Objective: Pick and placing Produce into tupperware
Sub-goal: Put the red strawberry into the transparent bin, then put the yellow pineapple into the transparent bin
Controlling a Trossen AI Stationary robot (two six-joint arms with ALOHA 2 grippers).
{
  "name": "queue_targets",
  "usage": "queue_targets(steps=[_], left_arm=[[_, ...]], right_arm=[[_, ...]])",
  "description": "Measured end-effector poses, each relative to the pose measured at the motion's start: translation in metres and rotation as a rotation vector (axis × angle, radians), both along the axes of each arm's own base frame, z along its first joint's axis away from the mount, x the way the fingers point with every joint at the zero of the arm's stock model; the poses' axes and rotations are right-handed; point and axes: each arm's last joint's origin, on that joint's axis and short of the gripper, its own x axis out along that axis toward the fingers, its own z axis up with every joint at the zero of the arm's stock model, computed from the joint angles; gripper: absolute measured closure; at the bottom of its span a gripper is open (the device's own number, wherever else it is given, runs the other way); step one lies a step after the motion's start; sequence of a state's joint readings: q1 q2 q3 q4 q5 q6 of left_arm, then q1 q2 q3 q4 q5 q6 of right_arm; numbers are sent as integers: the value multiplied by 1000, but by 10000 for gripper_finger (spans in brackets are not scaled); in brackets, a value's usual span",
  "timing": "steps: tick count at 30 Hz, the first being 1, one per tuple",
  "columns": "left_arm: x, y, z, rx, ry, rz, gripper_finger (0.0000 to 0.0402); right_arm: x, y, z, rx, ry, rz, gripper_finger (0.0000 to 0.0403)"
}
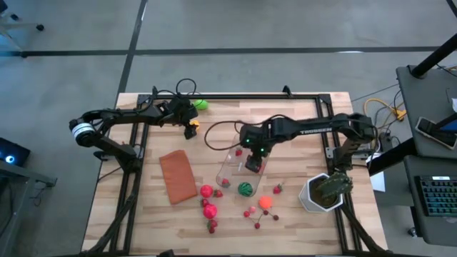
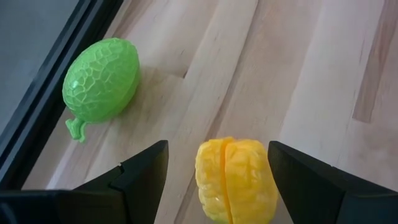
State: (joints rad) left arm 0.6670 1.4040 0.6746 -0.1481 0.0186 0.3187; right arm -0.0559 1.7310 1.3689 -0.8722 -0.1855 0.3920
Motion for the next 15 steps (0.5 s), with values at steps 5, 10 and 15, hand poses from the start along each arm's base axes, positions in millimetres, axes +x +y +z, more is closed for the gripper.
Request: queue_targets(steps=[5, 10, 15], left_arm=[[0, 0, 0, 1, -1, 0, 141], [1, 1, 2, 7, -9, 0, 141], [6, 4, 19, 40, -51, -4, 141]], right_arm=[[-2, -2, 3, -68, 3, -54, 143], [-16, -3, 24, -235, -23, -166, 100], [-47, -6, 67, -425, -138, -315, 86]])
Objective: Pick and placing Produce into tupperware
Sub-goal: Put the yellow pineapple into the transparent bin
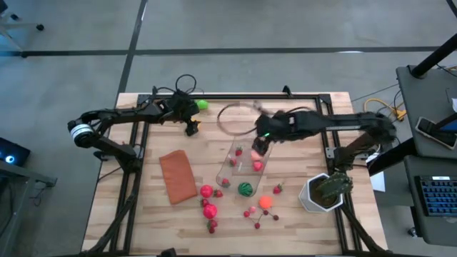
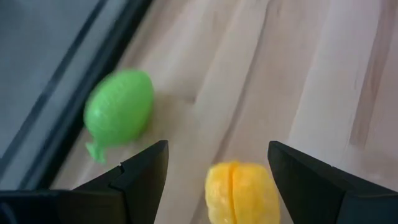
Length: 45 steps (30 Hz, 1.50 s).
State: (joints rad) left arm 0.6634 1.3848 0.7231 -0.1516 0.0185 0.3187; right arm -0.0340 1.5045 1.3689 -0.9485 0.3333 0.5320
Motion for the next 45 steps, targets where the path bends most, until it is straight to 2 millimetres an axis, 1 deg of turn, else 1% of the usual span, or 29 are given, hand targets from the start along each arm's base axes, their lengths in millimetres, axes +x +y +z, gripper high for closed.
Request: queue_targets(steps=[2, 4, 7, 9, 11, 13, 16, 19, 28, 35, 39, 45], left_arm=[[2, 1, 12, 17, -23, -2, 141], [2, 1, 21, -8, -20, 26, 141], [-2, -2, 28, -98, 81, 51, 141], [-7, -6, 28, -144, 177, 27, 141], [-9, -8, 25, -117, 247, -71, 141], [-9, -12, 20, -61, 281, -190, 141], [-8, -11, 14, 24, 285, -288, 141], [-7, -10, 8, 46, 272, -291, 141], [-4, -9, 1, -15, 259, -254, 141], [2, -4, -15, -122, 258, -168, 141], [8, 1, -18, -136, 265, -138, 141], [12, 3, -31, -173, 308, -140, 141]], right_arm=[[-15, -2, 17, -29, -69, -71, 86], [-31, -3, 31, -42, -118, -141, 85], [-53, -3, 43, -43, -136, -223, 85], [-66, -2, 45, -40, -113, -253, 85], [-76, -2, 46, -49, -80, -267, 85], [-82, -1, 45, -56, -57, -267, 85], [-86, -2, 41, -77, -42, -271, 85], [-87, -2, 37, -81, -29, -273, 85], [-85, -1, 29, -81, 1, -271, 85], [-85, -1, 23, -72, 15, -280, 85], [-86, -1, 18, -49, 20, -302, 85], [-86, 0, 11, -1, 36, -310, 85]])
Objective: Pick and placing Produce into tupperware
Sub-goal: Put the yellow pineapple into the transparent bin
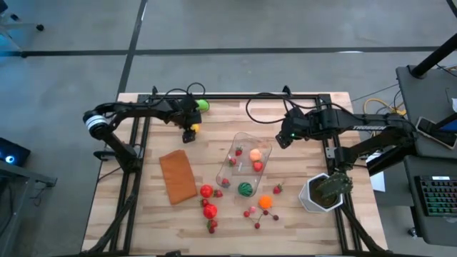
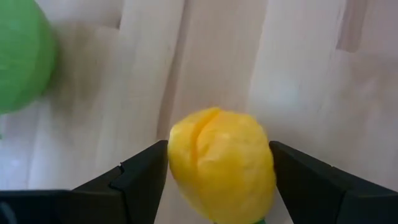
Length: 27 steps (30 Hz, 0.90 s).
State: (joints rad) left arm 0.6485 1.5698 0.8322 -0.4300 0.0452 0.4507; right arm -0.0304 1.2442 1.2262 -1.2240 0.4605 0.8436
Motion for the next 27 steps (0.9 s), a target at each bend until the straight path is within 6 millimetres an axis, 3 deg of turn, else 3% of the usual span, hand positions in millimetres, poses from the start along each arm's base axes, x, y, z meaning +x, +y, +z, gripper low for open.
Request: queue_targets(steps=[8, 20, 27], left_arm=[[-2, -1, -2, -7, 31, 5, 144], [-1, -1, -1, -6, 31, 5, 205], [8, -4, 28, 0, -94, -45, 208]], right_arm=[[0, 0, 0, 3, -5, -8, 85], [0, 0, 0, 0, -5, -10, 85], [-6, -1, 7, -49, -84, -104, 85]])
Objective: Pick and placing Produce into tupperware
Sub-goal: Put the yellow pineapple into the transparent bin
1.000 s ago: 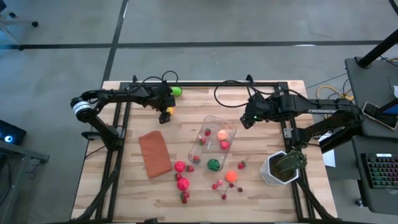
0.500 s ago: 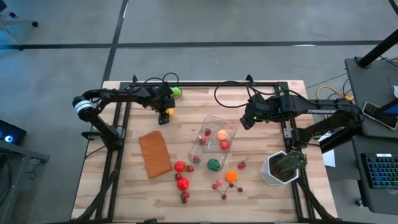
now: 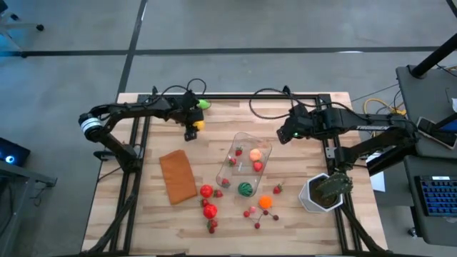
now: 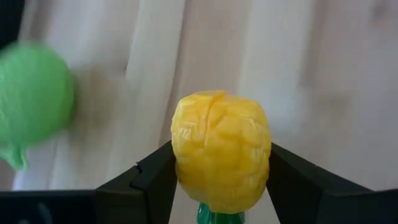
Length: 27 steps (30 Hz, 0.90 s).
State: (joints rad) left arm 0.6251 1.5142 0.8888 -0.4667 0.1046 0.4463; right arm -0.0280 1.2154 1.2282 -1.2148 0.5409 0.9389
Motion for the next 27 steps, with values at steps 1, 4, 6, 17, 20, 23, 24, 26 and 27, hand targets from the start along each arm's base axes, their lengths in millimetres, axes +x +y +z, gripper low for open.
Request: queue_targets(steps=[1, 4, 6, 17, 20, 23, 24, 26, 27], left_arm=[[3, -2, 7, 2, -33, -18, 208], [11, -10, 32, 9, -138, -80, 209], [17, -19, 53, -8, -228, -113, 209], [79, -125, 115, -18, -411, -168, 209], [98, -151, 110, 19, -386, -141, 210], [117, -166, 99, -43, -370, -77, 210], [124, -169, 95, -65, -362, -57, 210], [136, -175, 85, -93, -340, -31, 210], [142, -176, 80, -103, -325, -17, 210]], right_arm=[[-3, 0, 2, -10, -25, -30, 85], [-12, -1, 10, -34, -103, -104, 85], [-19, -1, 15, -39, -144, -127, 85], [-69, 11, 41, -24, -243, 81, 85], [-82, 15, 44, 1, -250, 141, 85], [-93, 19, 45, 8, -253, 181, 85], [-95, 20, 46, 9, -260, 193, 85], [-100, 22, 47, 13, -269, 215, 85], [-101, 22, 47, 14, -274, 223, 85]])
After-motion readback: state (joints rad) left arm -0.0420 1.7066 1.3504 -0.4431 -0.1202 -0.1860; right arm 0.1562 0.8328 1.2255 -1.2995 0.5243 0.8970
